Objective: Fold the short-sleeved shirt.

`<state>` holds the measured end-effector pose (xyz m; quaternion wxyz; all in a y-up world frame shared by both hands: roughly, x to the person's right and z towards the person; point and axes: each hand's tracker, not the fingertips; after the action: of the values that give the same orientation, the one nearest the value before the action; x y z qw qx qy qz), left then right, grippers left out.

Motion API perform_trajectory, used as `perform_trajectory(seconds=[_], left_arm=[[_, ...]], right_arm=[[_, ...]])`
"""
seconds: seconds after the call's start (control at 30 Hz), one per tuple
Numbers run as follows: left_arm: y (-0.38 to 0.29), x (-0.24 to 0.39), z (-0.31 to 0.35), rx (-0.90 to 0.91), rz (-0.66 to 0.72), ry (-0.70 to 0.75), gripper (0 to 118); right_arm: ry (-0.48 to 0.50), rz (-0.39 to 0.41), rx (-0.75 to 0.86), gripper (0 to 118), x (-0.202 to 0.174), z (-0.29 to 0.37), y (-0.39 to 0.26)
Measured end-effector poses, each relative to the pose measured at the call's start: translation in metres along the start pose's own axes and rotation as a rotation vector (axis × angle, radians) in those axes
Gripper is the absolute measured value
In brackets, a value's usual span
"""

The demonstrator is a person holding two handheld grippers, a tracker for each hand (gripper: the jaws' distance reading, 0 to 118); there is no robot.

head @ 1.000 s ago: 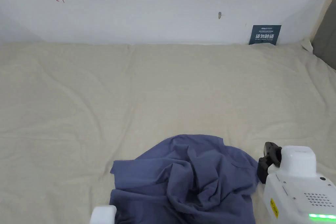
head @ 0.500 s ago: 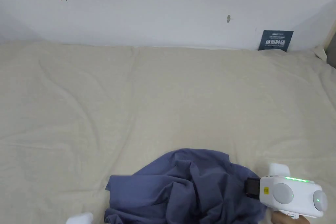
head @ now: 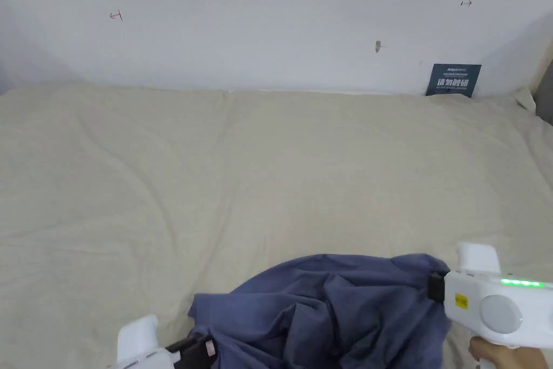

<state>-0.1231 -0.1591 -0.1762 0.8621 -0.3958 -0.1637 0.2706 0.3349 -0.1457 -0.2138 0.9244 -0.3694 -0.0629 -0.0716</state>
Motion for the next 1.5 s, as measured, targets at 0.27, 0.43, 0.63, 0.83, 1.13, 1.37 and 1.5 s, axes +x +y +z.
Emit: perform_trajectory(seconds=[0.27, 0.43, 0.63, 0.83, 1.13, 1.37, 1.5], left_arm=[[0.137, 0.040, 0.021, 0.220, -0.199, 0.028, 4], [0.244, 0.072, 0.032, 0.357, -0.294, 0.100, 4], [0.346, 0.109, 0.038, 0.485, -0.324, 0.145, 4], [0.407, 0.119, 0.019, 0.560, -0.381, 0.248, 4], [0.388, 0.060, -0.039, 0.449, -0.357, 0.370, 4], [0.291, -0.014, -0.054, 0.296, -0.301, 0.415, 4], [0.223, -0.052, -0.032, 0.246, -0.273, 0.408, 4]], right_arm=[[0.054, 0.019, 0.276, 13, -0.020, 0.086, 0.107], [0.004, 0.030, 0.410, 13, -0.034, 0.102, 0.178], [-0.028, 0.003, 0.491, 13, -0.034, 0.100, 0.218], [-0.065, -0.001, 0.523, 13, -0.038, 0.057, 0.289], [-0.045, -0.060, 0.379, 13, -0.040, -0.026, 0.240], [-0.045, -0.098, 0.249, 13, -0.041, -0.054, 0.144], [-0.055, -0.112, 0.205, 13, -0.039, -0.038, 0.078]])
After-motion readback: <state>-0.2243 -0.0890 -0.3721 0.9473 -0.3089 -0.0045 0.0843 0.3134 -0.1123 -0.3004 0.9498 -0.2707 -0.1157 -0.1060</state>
